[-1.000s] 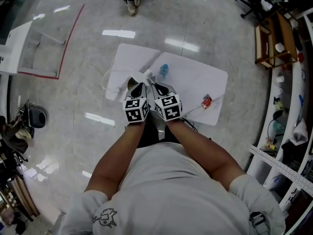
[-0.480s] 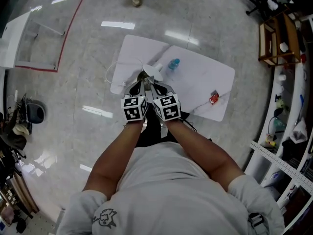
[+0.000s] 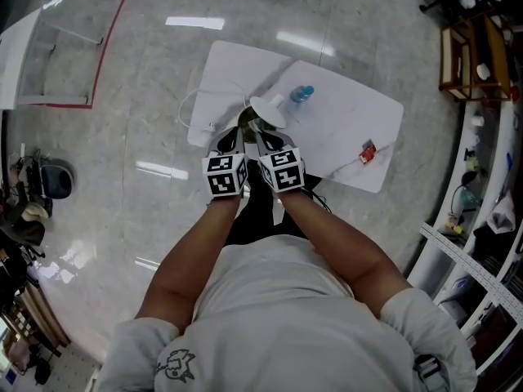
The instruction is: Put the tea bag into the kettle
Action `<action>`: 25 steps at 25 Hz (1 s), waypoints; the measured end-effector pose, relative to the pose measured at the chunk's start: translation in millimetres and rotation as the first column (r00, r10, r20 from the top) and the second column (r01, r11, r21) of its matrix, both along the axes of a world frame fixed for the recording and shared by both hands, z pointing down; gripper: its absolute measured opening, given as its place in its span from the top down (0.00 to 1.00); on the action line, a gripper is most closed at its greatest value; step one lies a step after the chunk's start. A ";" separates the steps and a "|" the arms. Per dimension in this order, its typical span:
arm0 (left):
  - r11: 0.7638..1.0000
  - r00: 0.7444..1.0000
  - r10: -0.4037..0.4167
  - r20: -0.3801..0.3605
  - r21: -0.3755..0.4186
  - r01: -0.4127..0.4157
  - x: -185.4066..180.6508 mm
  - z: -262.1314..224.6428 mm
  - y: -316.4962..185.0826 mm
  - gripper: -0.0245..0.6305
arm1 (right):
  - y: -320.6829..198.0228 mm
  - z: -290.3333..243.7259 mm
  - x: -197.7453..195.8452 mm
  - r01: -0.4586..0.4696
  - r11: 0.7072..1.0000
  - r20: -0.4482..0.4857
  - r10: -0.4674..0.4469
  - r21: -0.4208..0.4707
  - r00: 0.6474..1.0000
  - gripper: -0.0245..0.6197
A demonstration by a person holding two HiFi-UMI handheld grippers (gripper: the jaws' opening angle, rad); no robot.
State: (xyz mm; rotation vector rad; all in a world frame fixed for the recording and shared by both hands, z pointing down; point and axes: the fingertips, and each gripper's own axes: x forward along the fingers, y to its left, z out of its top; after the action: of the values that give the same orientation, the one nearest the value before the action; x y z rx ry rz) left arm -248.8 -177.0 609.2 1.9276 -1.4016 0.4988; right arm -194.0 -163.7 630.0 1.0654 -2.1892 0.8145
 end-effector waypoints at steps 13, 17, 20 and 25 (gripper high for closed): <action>0.999 1.000 0.017 -0.019 -0.030 -0.017 -3.1 30.7 -16.9 0.96 | -5.6 37.1 -5.7 -0.011 0.999 -0.021 0.010 -0.049 1.000 0.94; 0.999 0.999 0.023 -0.022 -0.033 -0.024 -4.2 31.4 -17.2 0.96 | -6.2 39.0 -7.0 -0.019 0.998 -0.020 0.018 -0.056 1.000 0.94; 0.999 0.999 0.026 -0.023 -0.036 -0.027 -4.2 33.0 -15.9 0.96 | -4.7 42.6 -5.6 -0.024 0.997 -0.016 0.023 -0.074 1.000 0.93; 0.999 0.999 0.028 -0.026 -0.038 -0.029 -4.4 35.9 -16.1 0.96 | -6.6 44.2 -3.5 -0.035 0.997 -0.015 0.034 -0.073 0.999 0.90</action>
State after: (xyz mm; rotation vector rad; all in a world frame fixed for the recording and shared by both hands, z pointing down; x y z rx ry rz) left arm -253.2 -193.1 645.1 1.9189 -1.3405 0.5094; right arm -197.4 -170.3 674.3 1.0728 -2.1182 0.8931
